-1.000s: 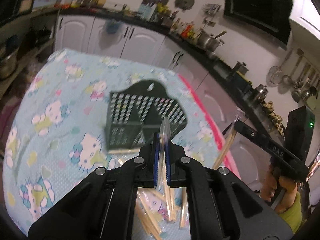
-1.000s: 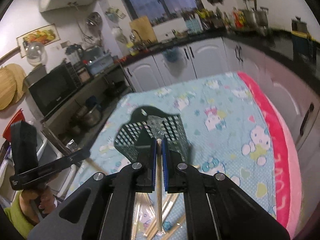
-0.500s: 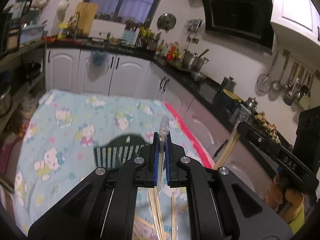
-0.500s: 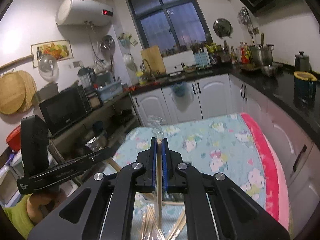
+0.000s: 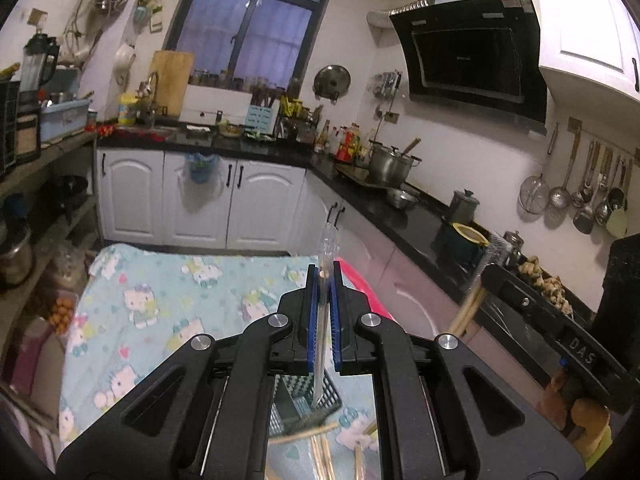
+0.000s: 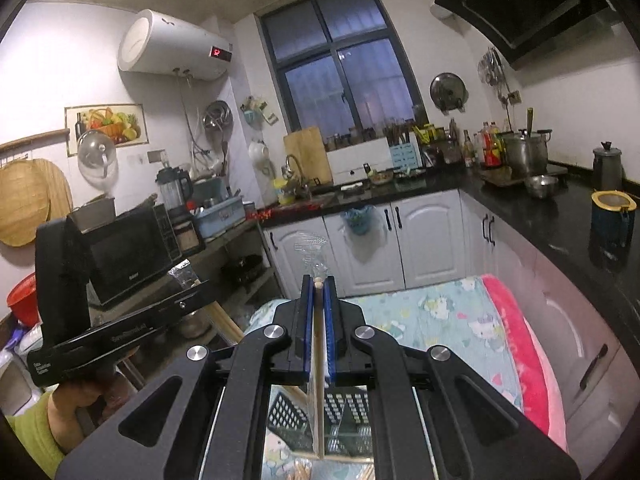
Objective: Organize utensils
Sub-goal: 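Lift the chopstick with the left tool and lower it into the green caddy, then open the left tool and withdraw it from the caddy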
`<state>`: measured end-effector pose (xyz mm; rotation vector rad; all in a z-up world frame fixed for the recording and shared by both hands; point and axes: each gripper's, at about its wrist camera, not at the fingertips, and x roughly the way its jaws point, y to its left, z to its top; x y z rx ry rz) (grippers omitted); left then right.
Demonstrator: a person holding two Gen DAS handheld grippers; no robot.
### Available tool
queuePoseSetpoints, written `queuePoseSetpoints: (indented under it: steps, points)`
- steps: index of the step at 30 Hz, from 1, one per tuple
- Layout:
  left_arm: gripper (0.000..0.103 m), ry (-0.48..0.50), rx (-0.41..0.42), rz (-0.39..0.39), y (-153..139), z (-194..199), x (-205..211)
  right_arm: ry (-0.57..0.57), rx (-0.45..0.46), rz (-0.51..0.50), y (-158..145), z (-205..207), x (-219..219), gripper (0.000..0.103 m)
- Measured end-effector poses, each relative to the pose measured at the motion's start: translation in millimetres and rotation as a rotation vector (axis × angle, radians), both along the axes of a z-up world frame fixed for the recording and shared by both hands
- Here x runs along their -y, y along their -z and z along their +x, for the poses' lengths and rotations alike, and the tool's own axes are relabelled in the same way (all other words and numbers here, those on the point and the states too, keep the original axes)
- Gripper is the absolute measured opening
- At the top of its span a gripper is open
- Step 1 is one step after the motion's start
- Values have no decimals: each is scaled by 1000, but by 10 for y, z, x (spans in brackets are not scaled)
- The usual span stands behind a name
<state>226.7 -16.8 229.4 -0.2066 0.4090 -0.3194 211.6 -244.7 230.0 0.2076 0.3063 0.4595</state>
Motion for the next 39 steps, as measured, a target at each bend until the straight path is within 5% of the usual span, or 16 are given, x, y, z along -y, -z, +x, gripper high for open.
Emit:
queuePoseSetpoints:
  steps: [17, 30, 32, 34, 35, 39]
  points:
    - [3, -62, 7, 101, 434, 320, -182, 79, 34, -60, 287, 398, -240, 6]
    - [3, -64, -34, 150, 1100, 340, -189, 89, -67, -88, 990, 739, -498, 6]
    - [3, -62, -45, 142, 1177, 340, -190, 91, -91, -96, 1072, 746, -506, 12]
    - [4, -72, -58, 143, 1251, 342, -201, 101, -100, -98, 1130, 724, -496, 40]
    - [5, -73, -65, 142, 1270, 341, -200, 112, -106, -98, 1165, 691, -488, 43]
    - [43, -87, -85, 115, 1319, 292, -218, 123, -114, -94, 1174, 551, -448, 48]
